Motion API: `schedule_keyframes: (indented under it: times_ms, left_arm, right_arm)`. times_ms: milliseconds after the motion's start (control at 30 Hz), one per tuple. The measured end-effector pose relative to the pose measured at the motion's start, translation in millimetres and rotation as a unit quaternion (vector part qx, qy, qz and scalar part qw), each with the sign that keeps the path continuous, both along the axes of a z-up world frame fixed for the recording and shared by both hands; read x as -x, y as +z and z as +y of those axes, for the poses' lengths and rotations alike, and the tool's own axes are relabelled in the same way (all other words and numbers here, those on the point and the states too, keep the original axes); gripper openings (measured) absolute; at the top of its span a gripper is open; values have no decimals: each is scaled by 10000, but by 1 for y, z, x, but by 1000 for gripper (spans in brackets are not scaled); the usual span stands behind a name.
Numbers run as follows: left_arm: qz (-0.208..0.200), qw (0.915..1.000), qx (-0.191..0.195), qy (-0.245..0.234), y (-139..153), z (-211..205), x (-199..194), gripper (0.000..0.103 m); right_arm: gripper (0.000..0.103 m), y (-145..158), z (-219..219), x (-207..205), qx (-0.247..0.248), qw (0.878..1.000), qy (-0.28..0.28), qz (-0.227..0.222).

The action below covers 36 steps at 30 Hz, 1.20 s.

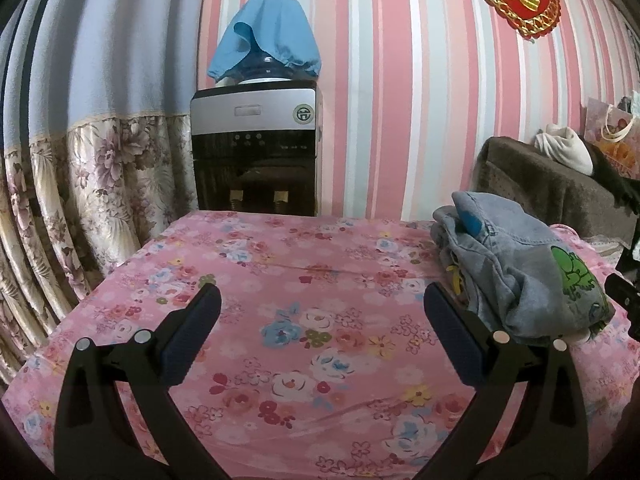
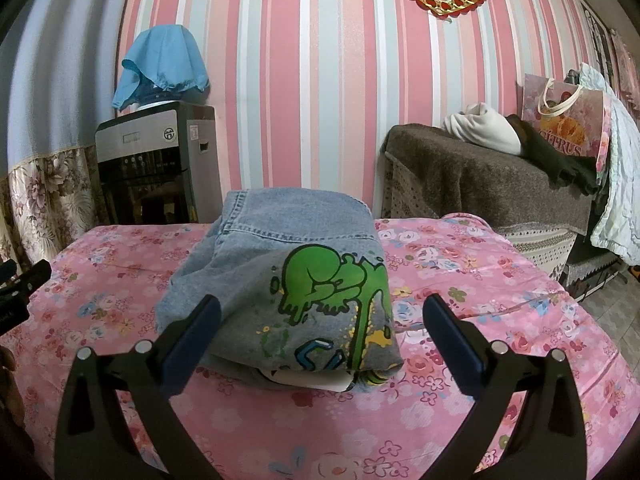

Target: Fold large clothes

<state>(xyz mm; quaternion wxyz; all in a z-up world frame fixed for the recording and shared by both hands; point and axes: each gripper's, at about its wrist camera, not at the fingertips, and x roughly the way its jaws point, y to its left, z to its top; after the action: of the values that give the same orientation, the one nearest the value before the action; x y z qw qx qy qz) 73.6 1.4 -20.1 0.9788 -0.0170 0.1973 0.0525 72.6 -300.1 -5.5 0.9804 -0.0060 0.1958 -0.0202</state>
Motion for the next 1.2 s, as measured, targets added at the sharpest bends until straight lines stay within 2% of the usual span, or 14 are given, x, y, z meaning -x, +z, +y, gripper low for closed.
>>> schedule_keyframes:
  times_ms: [1200]
  left_arm:
    - [-44, 10000, -16, 9, 5, -1, 4, 100]
  right_arm:
    - [101, 0, -3, -2, 46, 10000, 61, 12]
